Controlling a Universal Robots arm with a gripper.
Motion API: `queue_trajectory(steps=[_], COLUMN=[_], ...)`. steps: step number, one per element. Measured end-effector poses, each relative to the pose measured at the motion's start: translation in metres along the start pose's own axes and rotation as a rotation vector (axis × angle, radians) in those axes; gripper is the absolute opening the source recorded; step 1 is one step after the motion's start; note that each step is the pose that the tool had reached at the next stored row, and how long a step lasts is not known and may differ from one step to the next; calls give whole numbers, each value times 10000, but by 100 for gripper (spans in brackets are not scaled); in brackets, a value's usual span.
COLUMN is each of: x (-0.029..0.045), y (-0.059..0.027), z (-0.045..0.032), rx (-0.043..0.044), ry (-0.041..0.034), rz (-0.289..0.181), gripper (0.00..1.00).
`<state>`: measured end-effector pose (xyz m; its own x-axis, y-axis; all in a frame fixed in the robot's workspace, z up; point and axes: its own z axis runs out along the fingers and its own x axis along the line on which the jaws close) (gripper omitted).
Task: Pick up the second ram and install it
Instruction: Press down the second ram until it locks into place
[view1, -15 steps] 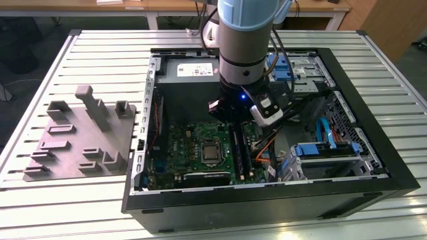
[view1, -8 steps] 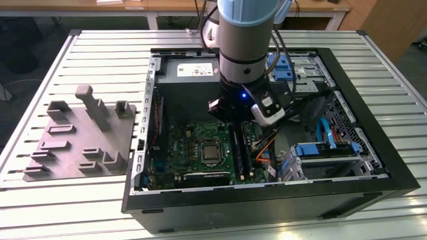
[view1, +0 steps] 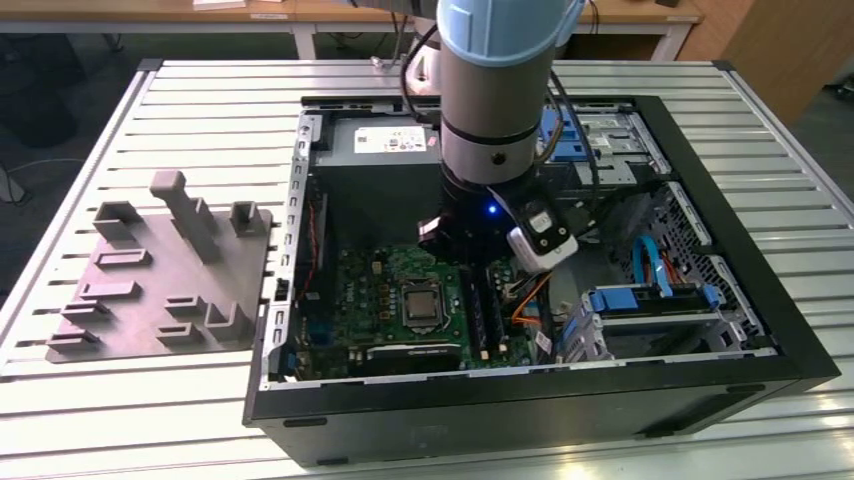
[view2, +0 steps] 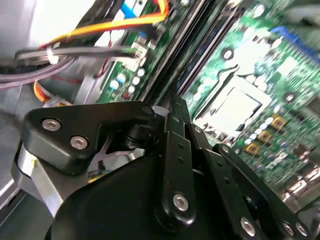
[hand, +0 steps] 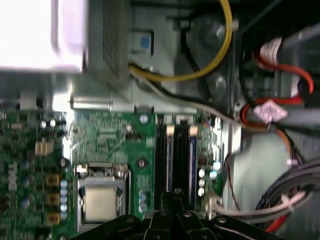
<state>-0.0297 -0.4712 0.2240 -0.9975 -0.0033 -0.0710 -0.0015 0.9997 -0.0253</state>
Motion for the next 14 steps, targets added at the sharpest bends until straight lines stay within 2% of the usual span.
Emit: queue_trajectory(steps=[7,10,14], x=[2,5,7], y=[-193,-252,-276], z=[22,44,71], rx=[282,367,417], ry=[10,13,17], rz=[-21,-27,-30], gripper=[11,11,11])
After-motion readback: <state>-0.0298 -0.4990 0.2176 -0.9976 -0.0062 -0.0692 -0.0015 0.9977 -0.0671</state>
